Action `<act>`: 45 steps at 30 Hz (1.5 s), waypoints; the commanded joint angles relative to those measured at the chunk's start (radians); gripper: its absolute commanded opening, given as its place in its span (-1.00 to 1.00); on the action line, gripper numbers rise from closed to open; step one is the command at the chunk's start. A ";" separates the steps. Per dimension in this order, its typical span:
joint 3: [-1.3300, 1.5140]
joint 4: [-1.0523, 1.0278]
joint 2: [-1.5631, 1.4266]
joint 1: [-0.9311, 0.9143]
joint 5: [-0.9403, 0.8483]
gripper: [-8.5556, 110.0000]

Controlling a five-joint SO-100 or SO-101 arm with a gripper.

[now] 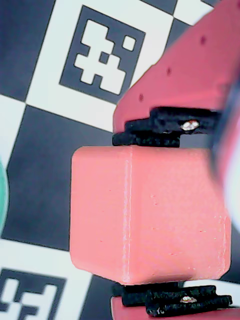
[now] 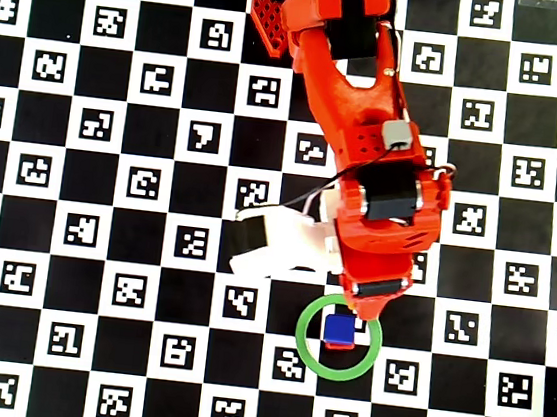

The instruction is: Grab the red cube then put it in the green circle then put the blue cube on top and finally the orange cube on top

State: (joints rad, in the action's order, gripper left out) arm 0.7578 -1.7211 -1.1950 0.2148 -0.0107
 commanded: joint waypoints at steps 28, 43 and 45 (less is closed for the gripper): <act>-0.169 0.183 0.245 -0.060 0.049 -0.75; -0.132 0.190 0.245 -0.064 0.055 -0.75; -0.129 0.190 0.245 -0.063 0.055 -0.75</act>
State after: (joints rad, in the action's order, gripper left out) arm 0.6811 -1.5493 -0.9112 0.1565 0.0368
